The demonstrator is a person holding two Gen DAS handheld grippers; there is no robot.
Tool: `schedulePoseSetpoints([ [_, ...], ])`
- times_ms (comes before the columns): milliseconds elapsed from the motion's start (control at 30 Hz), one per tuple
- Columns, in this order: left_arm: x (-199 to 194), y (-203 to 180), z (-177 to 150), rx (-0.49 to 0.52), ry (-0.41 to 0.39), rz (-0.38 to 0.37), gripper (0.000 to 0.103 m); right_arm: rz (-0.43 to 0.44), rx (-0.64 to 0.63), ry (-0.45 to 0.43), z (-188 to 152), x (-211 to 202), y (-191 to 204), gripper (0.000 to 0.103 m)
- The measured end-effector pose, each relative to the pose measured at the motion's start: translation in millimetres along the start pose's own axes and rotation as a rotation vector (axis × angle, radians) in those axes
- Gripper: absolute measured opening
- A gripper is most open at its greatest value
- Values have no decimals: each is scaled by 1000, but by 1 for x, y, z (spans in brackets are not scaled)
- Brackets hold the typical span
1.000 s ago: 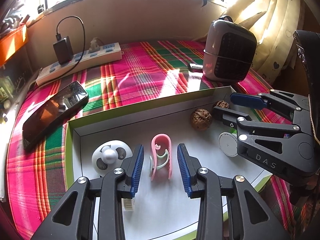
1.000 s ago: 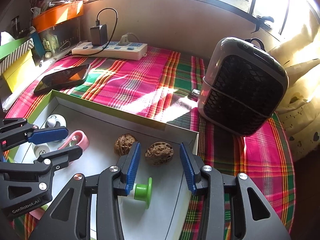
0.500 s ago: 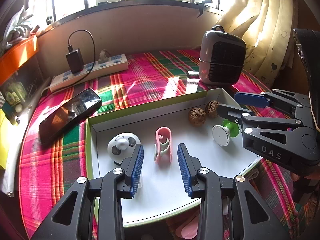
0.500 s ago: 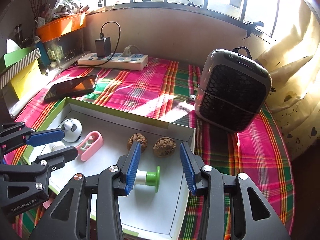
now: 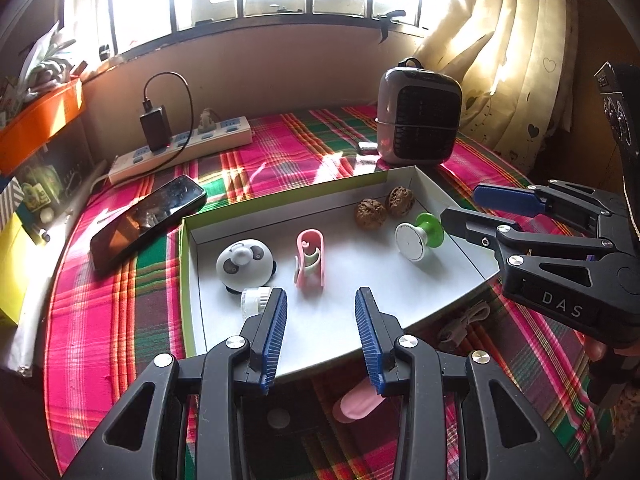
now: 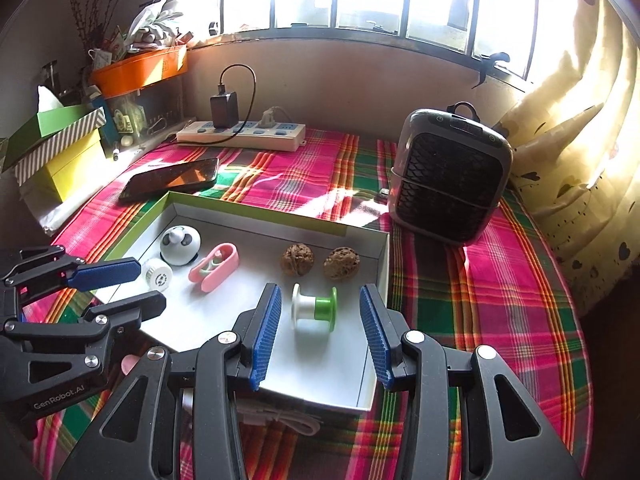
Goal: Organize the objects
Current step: 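Withdraw both open grippers up and back out of the box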
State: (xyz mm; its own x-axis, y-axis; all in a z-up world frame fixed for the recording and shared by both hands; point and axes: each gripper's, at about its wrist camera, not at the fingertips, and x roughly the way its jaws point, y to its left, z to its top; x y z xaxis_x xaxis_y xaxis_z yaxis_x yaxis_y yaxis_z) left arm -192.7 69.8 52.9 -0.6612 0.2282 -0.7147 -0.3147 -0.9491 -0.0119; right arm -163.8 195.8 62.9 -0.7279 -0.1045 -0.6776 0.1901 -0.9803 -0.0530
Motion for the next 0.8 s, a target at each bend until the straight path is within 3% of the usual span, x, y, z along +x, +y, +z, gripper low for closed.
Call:
schedulePoseSetpoints([
  [500,-23,2,-27,-32,-24,-52,34,5,38,-18,-30,-27,-2,43],
  [800,-25,-3,-47,-10,2,-88,36,13,70,-2,-53,-34,-4,46],
])
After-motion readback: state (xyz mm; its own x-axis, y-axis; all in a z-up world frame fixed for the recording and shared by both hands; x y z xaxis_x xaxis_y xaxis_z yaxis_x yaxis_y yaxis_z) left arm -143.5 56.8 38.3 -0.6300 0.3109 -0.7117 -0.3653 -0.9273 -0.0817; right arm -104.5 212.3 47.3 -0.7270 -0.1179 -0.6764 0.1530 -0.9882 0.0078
